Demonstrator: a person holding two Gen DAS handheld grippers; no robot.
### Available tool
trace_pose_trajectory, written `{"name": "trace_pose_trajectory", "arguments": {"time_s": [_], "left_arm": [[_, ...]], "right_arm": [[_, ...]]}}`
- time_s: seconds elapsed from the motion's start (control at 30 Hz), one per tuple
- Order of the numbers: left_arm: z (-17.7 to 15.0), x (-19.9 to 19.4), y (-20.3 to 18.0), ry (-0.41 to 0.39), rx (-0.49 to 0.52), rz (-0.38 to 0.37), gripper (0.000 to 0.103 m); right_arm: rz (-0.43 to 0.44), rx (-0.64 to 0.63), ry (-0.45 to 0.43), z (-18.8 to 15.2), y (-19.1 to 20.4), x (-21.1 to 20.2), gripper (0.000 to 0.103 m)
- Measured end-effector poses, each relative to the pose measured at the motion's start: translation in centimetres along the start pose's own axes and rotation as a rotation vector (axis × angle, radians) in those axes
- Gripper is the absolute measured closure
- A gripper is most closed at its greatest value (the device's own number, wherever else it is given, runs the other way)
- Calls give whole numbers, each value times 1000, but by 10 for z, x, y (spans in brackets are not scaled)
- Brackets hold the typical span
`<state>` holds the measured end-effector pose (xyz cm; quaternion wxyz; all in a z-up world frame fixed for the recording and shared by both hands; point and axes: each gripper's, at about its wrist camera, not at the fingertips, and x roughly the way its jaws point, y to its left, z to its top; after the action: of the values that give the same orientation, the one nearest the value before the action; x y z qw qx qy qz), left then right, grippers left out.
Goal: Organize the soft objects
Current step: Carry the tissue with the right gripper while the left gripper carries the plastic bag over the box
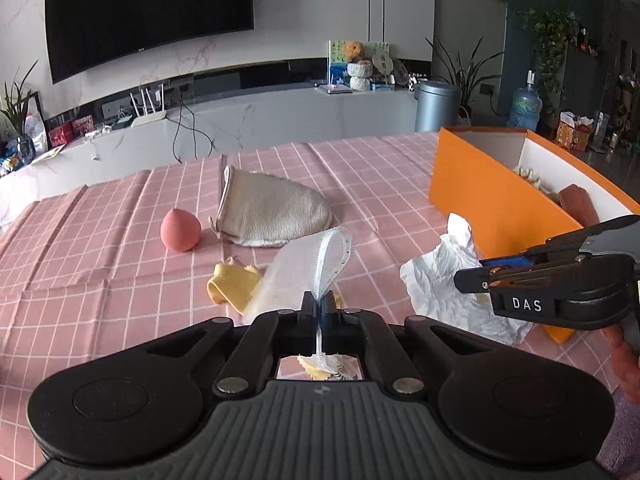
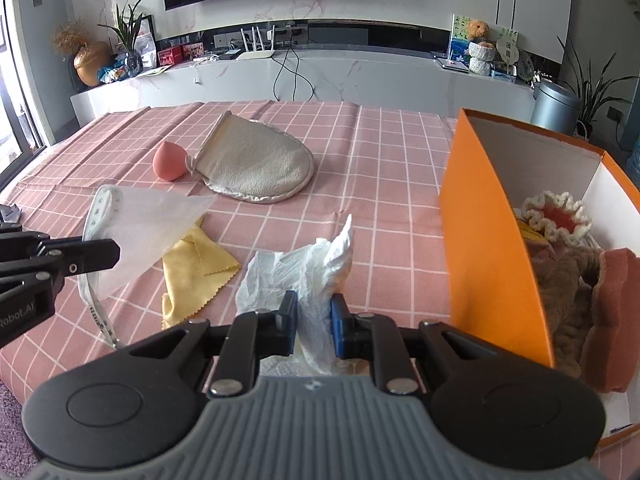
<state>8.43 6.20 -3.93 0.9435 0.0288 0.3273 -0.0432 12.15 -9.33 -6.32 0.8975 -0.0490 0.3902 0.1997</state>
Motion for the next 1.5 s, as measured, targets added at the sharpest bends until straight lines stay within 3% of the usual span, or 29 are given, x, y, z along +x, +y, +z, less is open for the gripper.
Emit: {"name": "trace_pose_trajectory", "arguments": {"time_s": [0.27, 0.67, 0.97, 1.27, 1.5], "left_arm": [[34, -16, -11, -59, -9, -29, 101], [82, -10, -49, -170, 77, -108, 101], [115, 13, -91, -230, 151, -188, 101], [140, 49, -140, -268, 272, -265, 101], [128, 95, -182, -186, 401, -291, 101]], "right_arm": [[-16, 28, -99, 19, -14, -38, 88], [-115, 108, -219, 42, -69, -82, 88], [-191, 176, -224, 49, -128, -91, 88], [-178, 308, -200, 65, -202, -74, 87], [-203, 289, -160, 77, -232, -41, 87]]}}
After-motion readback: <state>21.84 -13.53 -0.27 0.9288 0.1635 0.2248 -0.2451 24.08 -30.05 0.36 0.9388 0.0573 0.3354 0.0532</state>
